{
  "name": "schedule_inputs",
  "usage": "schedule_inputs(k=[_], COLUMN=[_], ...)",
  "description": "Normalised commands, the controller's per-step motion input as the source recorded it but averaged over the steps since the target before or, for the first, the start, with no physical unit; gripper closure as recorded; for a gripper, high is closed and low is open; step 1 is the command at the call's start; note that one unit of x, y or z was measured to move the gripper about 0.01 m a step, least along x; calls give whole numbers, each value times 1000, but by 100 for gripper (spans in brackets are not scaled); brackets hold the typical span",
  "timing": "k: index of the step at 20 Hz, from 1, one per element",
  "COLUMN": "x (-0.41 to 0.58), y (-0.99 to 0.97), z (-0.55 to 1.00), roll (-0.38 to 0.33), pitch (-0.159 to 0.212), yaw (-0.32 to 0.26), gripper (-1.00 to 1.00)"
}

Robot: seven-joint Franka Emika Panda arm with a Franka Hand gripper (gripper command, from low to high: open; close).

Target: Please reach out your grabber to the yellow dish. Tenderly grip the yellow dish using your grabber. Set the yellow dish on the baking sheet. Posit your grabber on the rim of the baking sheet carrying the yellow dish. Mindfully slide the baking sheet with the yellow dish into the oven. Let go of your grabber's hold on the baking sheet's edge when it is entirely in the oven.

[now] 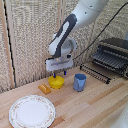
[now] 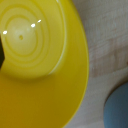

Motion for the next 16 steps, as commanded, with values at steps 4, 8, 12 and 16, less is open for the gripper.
schedule_inputs(k=[4,8,12,16], x=[104,1,1,0], y=[-151,25,40,39], z=[-259,-94,0,0], roll=[6,0,0,0], pitch=[-86,-30,1,2], yaw=[68,8,0,0], gripper=[-100,100,100,100])
